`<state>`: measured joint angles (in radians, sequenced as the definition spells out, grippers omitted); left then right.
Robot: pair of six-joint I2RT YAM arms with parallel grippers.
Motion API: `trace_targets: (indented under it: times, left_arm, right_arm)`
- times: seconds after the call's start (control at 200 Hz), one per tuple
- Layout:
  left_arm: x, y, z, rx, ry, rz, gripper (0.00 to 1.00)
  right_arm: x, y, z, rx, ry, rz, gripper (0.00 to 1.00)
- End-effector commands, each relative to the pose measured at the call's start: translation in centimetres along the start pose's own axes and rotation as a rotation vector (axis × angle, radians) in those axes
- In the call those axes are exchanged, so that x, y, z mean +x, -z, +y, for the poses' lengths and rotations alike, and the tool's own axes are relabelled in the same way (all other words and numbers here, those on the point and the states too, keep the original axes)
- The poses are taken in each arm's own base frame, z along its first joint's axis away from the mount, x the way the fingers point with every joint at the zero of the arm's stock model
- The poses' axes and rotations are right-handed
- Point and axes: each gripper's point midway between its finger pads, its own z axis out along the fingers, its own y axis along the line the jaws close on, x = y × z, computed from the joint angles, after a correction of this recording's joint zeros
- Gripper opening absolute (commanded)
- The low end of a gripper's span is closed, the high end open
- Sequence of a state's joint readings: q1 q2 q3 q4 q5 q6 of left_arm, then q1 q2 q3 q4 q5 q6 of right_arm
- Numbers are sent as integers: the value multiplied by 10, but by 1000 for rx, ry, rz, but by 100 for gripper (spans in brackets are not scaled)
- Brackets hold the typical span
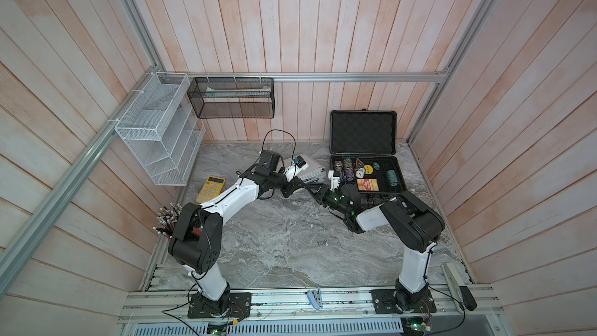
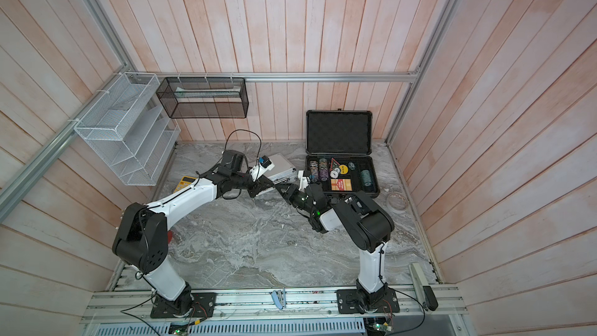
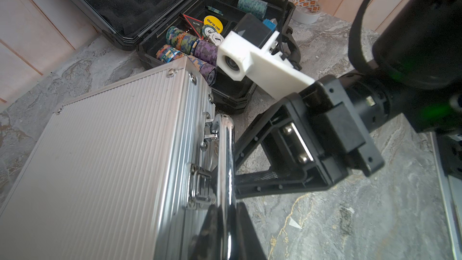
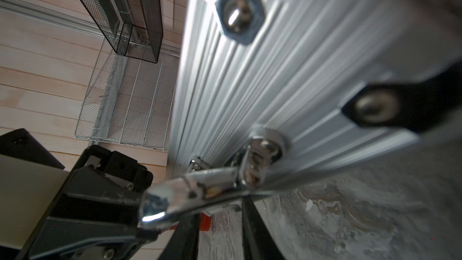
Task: Open the poker set cases
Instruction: Open the fastener on the poker set case.
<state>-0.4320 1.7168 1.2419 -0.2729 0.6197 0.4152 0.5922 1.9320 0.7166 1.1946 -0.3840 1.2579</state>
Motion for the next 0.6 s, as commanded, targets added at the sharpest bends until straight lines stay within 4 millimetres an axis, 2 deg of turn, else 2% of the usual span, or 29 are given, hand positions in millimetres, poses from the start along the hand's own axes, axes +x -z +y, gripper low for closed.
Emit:
trace_targets:
  times: [0.0,0.22,0.59]
  left_arm:
    - [-30,6,-1,5,-74,-95,0]
    - [-24,3,0,3,-68,-80,0]
    - [-15,-3,1,4,-54,-61,0]
  right_arm:
    - [-2,-1,14,-62,-2,-10,27]
    - [-5,2,32,-88,4,-9,20]
    - [0,7,39,-130,-42,15,15]
